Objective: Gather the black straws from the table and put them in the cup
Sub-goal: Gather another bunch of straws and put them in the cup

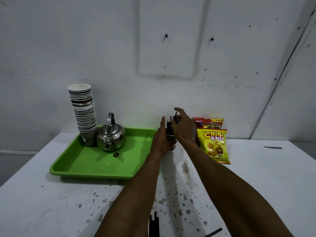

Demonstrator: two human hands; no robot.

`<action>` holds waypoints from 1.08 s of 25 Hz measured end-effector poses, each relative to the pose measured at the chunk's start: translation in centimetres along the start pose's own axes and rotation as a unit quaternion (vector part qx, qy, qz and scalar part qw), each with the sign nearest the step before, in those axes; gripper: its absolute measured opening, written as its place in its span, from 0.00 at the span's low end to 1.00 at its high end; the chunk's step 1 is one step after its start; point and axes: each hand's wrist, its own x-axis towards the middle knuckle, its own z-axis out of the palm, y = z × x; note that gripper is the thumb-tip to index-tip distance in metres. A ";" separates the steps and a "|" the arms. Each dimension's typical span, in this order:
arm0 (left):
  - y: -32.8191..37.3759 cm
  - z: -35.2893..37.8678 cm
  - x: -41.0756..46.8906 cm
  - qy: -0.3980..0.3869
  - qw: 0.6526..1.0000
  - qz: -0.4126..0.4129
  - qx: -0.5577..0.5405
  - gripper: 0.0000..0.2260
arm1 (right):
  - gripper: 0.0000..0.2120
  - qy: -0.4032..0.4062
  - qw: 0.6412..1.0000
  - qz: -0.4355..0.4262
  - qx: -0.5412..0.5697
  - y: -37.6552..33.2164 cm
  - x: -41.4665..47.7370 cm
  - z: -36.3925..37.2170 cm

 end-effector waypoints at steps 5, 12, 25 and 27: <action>1.1 -0.7 -1.0 -0.003 0.999 -0.021 -0.028 0.44 | 0.13 -0.030 0.995 -0.029 -0.089 -0.1 -0.4 -0.1; 1.8 -1.3 -3.1 -0.003 0.998 -0.004 0.056 0.50 | 0.09 0.033 0.994 -0.044 -0.098 -1.3 -2.4 -1.9; 5.2 -3.4 -14.4 -0.051 0.994 -0.002 0.097 0.40 | 0.07 -0.108 0.979 -0.029 -0.171 -2.4 -11.9 -6.4; 6.0 -3.7 -16.9 -0.065 0.991 -0.003 0.116 0.39 | 0.08 -0.165 0.966 -0.016 -0.201 -2.9 -14.1 -8.0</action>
